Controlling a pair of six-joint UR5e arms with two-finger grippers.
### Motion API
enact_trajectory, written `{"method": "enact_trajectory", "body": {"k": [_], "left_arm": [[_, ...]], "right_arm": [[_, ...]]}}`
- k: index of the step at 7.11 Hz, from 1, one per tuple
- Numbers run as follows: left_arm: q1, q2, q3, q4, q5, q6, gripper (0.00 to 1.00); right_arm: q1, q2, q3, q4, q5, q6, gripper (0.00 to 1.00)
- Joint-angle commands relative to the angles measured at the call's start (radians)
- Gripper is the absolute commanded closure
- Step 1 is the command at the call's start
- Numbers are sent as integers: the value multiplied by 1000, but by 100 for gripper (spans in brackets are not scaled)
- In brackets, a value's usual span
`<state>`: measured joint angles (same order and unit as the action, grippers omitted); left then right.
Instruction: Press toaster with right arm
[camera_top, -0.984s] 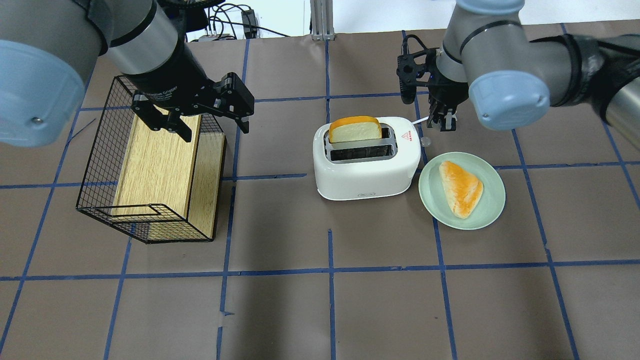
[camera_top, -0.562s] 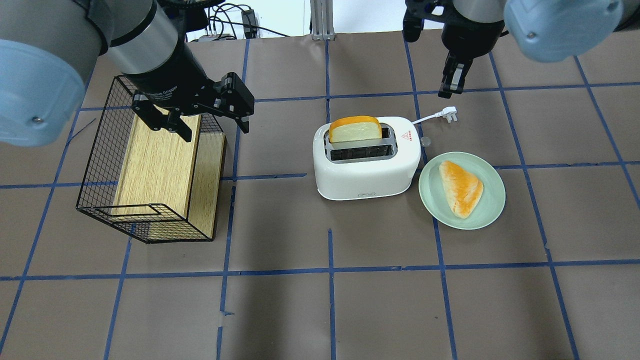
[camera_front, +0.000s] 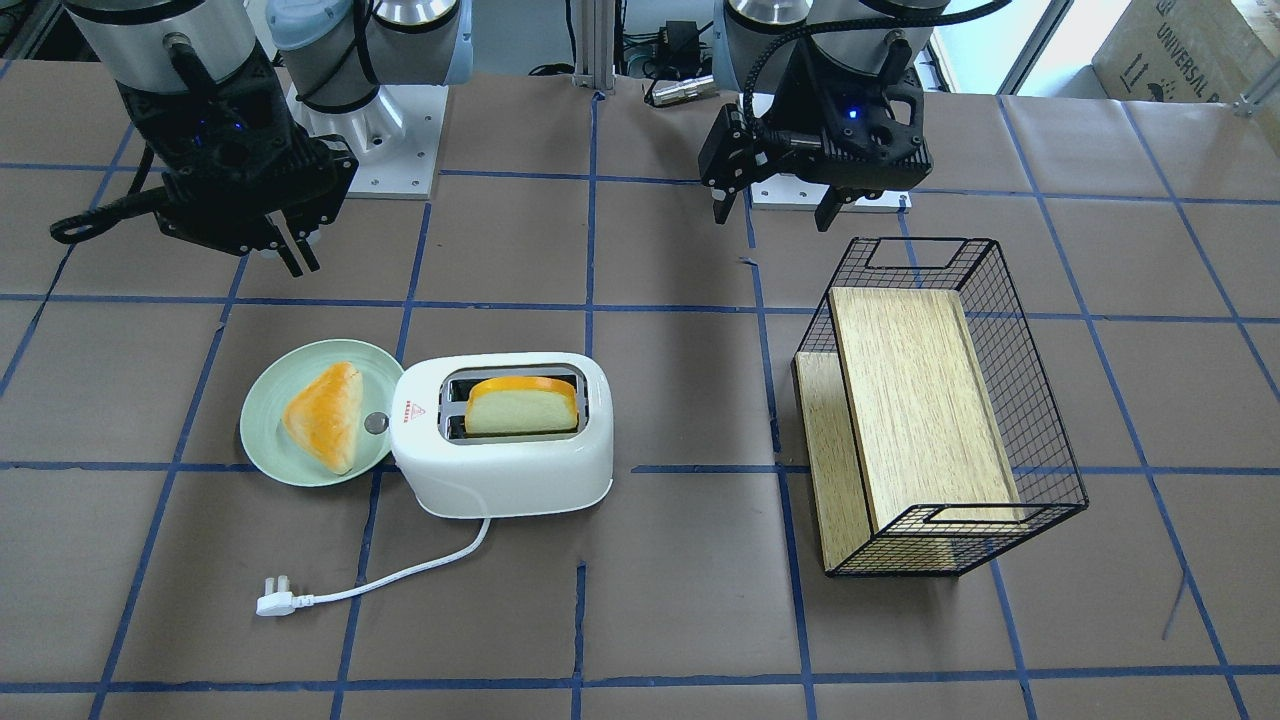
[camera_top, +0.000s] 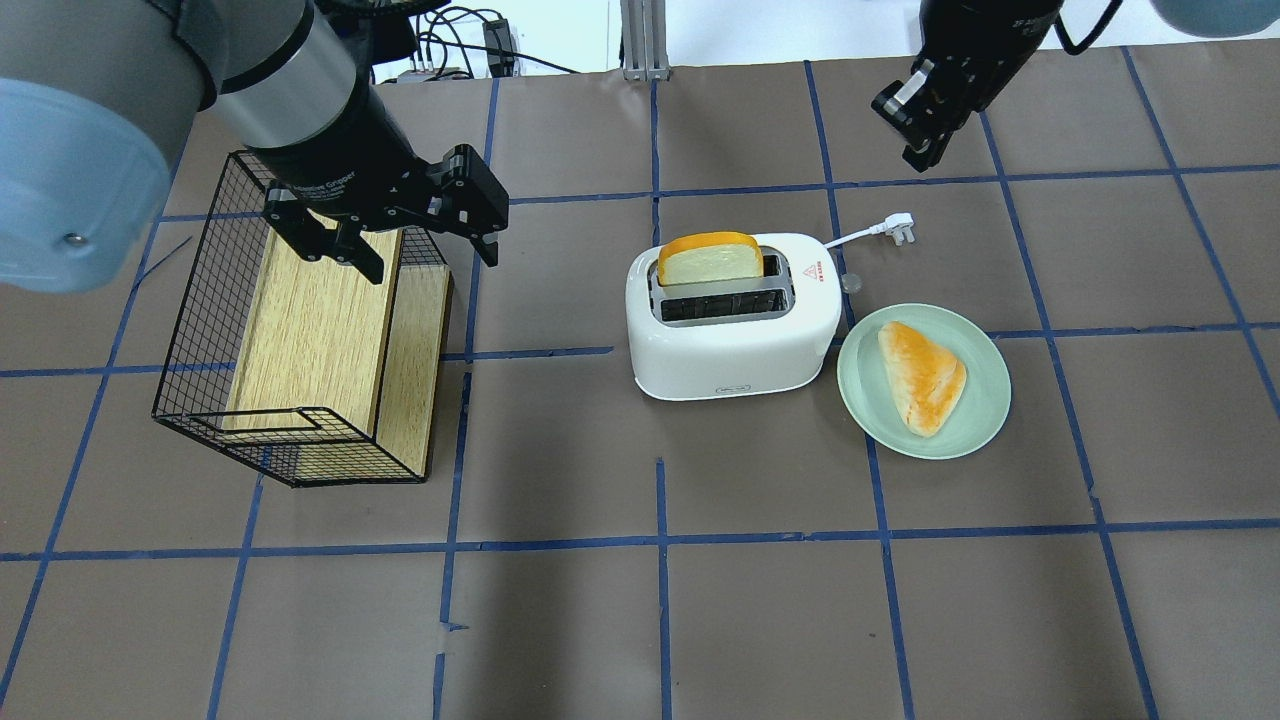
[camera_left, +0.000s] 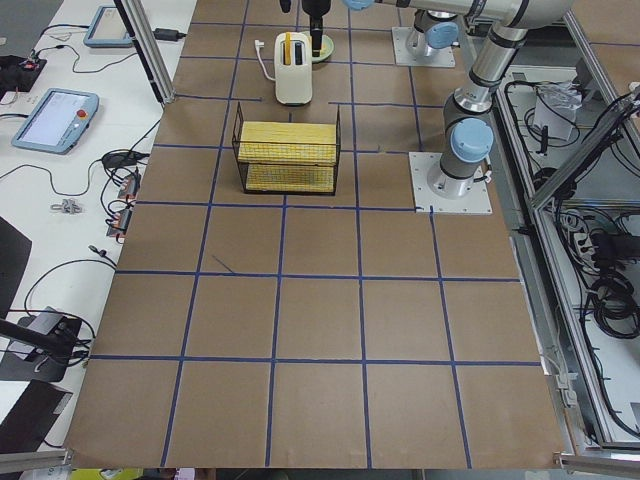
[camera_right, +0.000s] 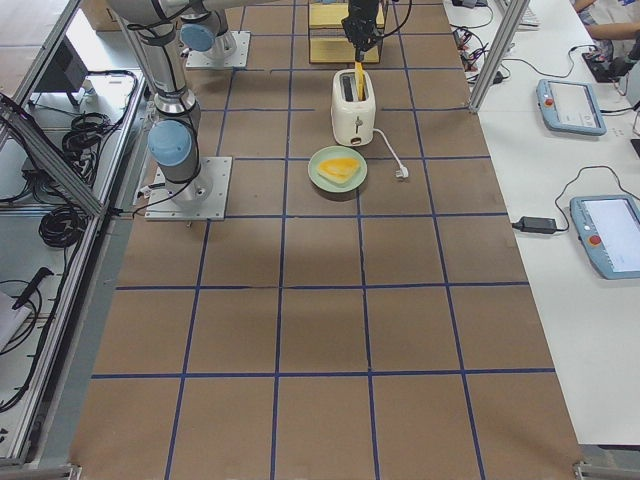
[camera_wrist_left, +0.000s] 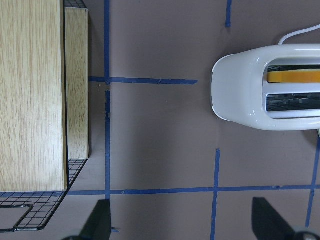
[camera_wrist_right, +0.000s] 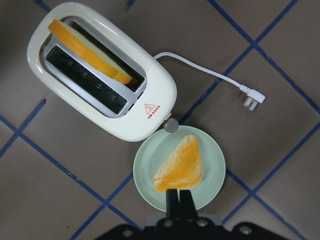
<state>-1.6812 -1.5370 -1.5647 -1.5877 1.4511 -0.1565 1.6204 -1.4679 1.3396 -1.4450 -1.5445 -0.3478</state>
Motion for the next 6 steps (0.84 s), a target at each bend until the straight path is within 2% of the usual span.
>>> {"method": "enact_trajectory", "body": {"k": [1,2,3,6], "left_arm": [[0,0,0,0,0,0,0],[0,0,0,0,0,0,0],[0,0,0,0,0,0,0],[0,0,0,0,0,0,0]], "right_arm": [[-16,3,9,-3,67,255,48],[-17,3,9,-3,63,256,14],[-20,1,9,-2,58,256,3],[-20,6,10,3,41,257,1]]}}
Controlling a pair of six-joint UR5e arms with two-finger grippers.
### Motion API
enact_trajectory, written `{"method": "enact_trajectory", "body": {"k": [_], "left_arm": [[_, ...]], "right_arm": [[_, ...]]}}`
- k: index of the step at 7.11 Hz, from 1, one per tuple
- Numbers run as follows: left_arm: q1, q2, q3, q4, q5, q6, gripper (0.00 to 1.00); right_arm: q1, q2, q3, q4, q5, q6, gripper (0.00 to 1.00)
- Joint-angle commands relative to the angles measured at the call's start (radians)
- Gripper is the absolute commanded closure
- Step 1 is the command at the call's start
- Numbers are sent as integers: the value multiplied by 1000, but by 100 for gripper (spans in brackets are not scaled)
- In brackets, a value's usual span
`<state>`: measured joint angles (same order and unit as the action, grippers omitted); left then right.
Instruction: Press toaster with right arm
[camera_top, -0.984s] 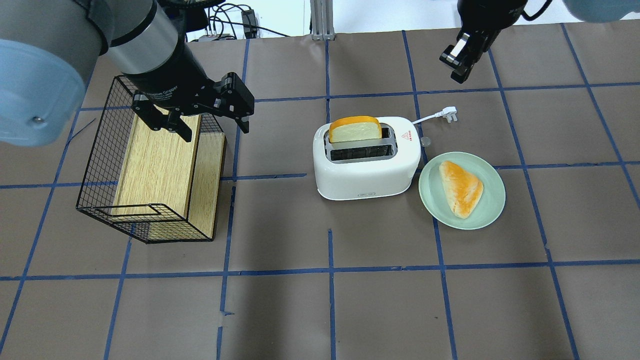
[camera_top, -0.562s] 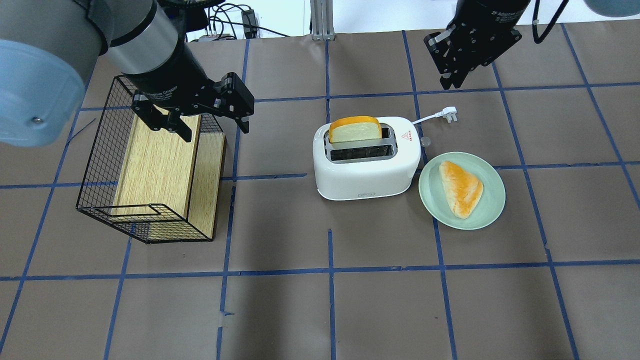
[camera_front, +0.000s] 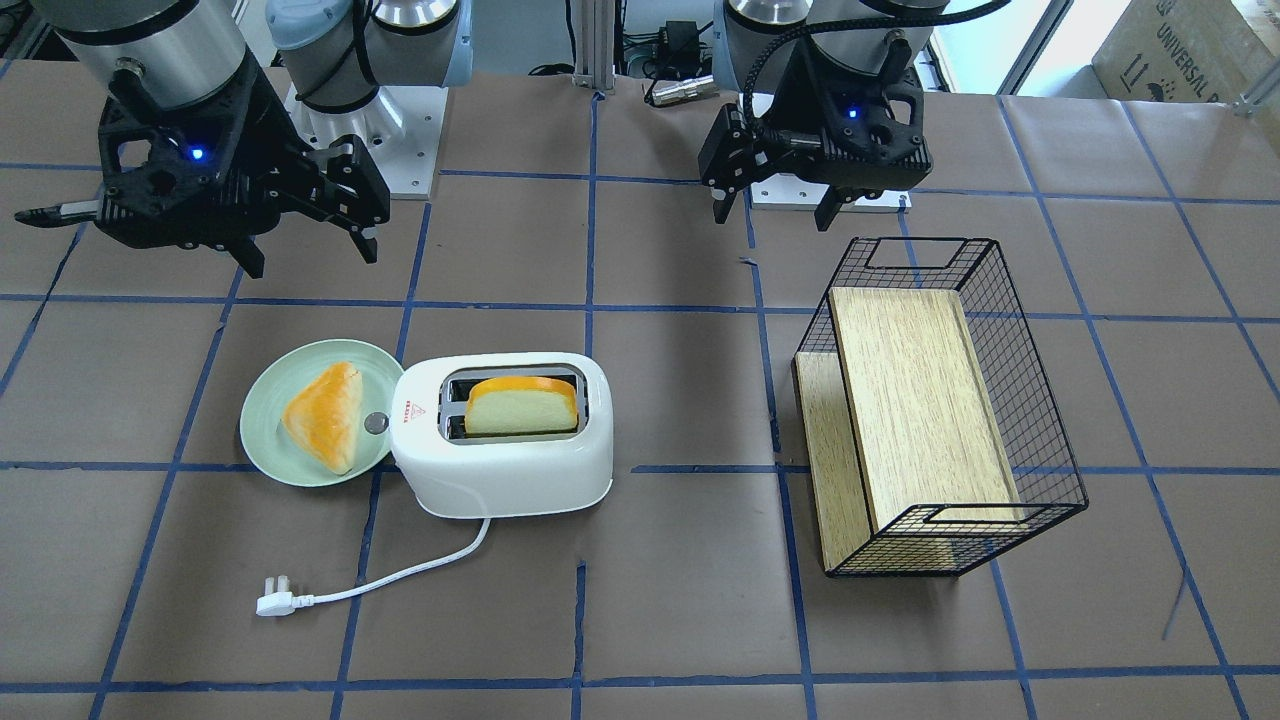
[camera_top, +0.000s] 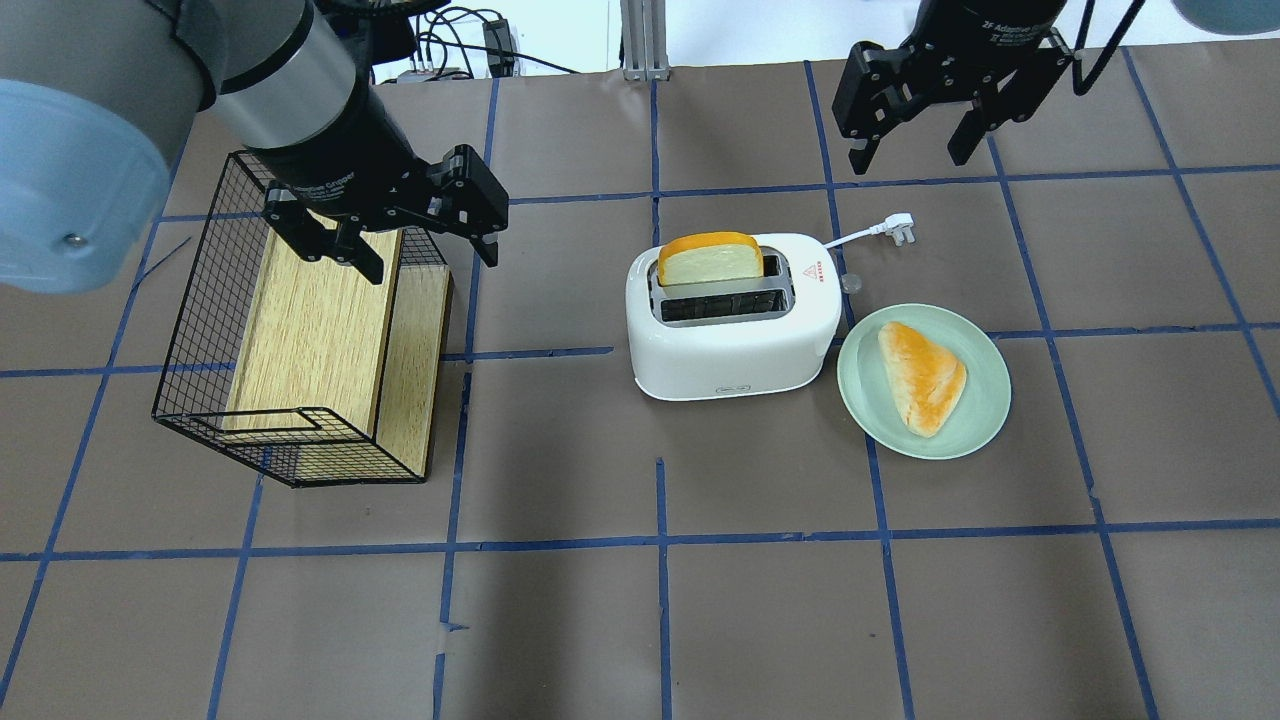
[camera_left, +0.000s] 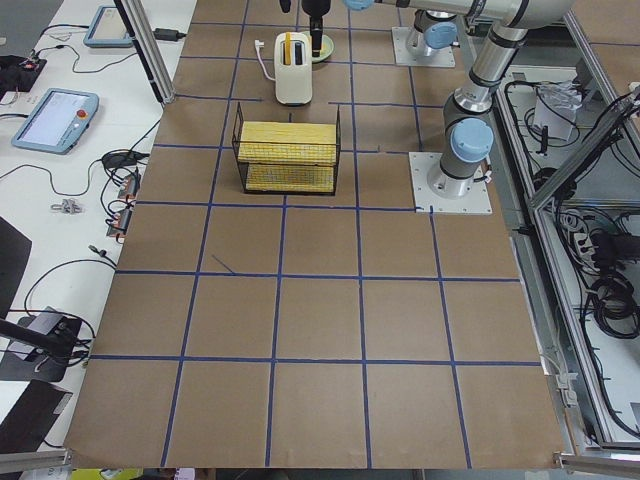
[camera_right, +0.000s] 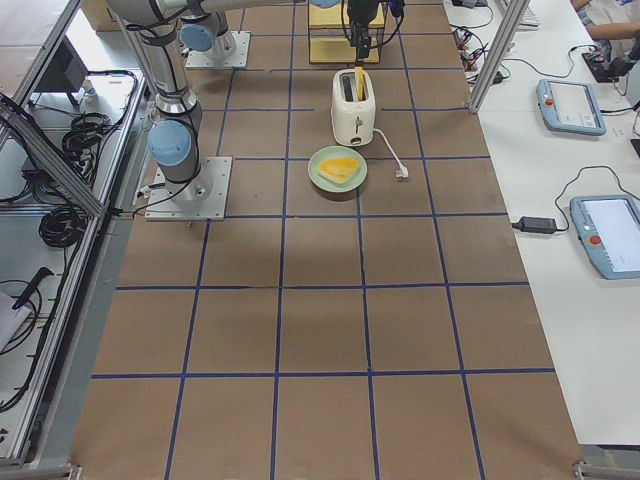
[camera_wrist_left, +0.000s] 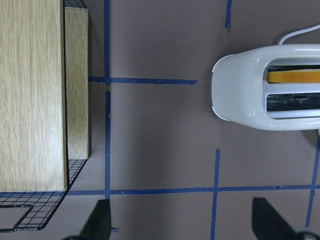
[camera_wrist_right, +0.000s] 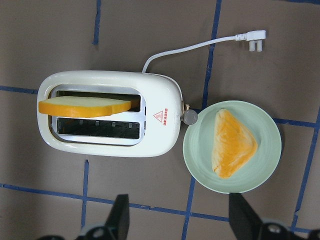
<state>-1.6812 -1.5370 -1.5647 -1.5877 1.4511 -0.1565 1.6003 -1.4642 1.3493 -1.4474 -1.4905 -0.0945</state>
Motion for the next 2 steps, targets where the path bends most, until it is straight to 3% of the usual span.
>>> {"method": "enact_trajectory", "body": {"k": [1,2], "left_arm": [[0,0,0,0,0,0,0],[0,0,0,0,0,0,0]], "right_arm": [[0,10,1,-5,-58,3,1],[0,10,1,-5,-59,4,1]]}}
